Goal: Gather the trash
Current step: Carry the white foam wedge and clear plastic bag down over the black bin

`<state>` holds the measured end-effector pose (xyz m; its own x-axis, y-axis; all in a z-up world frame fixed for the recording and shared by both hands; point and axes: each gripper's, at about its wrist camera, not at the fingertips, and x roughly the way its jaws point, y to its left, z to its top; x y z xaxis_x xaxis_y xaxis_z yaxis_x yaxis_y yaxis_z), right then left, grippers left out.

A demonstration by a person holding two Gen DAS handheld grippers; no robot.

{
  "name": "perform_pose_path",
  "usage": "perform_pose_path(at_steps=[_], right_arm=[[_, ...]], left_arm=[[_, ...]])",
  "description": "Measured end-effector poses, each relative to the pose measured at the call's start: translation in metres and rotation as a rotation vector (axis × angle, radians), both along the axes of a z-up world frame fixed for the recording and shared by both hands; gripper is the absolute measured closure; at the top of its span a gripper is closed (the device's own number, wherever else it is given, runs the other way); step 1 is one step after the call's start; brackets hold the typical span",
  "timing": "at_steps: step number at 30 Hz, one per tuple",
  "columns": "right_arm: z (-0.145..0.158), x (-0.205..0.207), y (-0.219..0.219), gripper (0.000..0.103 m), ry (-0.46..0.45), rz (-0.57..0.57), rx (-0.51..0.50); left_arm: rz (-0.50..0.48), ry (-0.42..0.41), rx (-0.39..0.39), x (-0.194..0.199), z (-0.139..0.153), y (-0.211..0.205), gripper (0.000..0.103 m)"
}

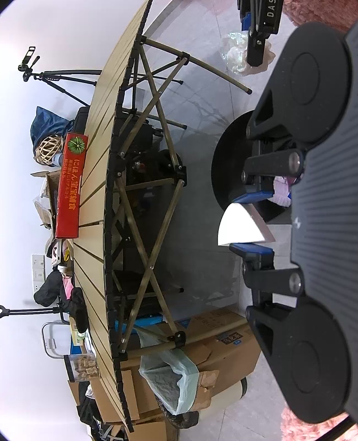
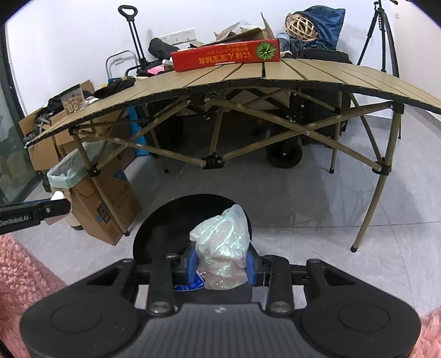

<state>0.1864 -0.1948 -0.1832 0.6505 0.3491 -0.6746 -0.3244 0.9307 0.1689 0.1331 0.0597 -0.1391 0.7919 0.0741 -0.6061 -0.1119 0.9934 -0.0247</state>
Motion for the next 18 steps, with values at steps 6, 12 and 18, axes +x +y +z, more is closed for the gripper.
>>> perform_pose_path(at_steps=[6, 12, 18], right_arm=[[-0.002, 0.012, 0.010, 0.070, -0.019, 0.048, -0.016], [-0.006, 0.031, 0.030, 0.070, -0.048, 0.117, -0.047], [-0.014, 0.053, 0.055, 0.070, -0.055, 0.178, -0.081]], left_arm=[[0.015, 0.010, 0.013, 0.006, -0.002, 0.001, 0.072], [0.029, 0.011, 0.039, 0.015, -0.003, 0.001, 0.072], [0.046, 0.011, 0.058, 0.022, -0.004, 0.001, 0.072]])
